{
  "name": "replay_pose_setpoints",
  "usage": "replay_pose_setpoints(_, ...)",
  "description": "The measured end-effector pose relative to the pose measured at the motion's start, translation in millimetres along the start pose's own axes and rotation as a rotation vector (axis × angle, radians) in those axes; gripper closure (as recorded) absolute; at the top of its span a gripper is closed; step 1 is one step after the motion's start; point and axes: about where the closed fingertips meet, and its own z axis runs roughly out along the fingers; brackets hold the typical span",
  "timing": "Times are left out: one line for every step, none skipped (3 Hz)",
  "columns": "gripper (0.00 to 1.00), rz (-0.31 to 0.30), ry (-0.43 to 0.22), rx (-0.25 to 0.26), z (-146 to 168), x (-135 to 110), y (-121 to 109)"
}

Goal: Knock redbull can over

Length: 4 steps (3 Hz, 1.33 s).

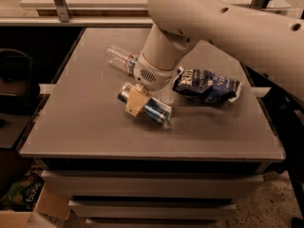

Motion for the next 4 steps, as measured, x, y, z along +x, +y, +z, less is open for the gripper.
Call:
replay_pose_setpoints(0.13, 0.002, -0.002, -0.012, 2.2, -0.7, 1.2)
replay_pose_setpoints(0.00, -0.002, -0.005, -0.025, 2.1, -3.7, 1.9)
replay_pose_setpoints(0.00, -0.015, -0.016, -0.026, -4.0, -7.3, 3.2)
replay_pose_setpoints(0.00, -0.046, -0.041, -0.003, -23.7, -11.6, 5.8)
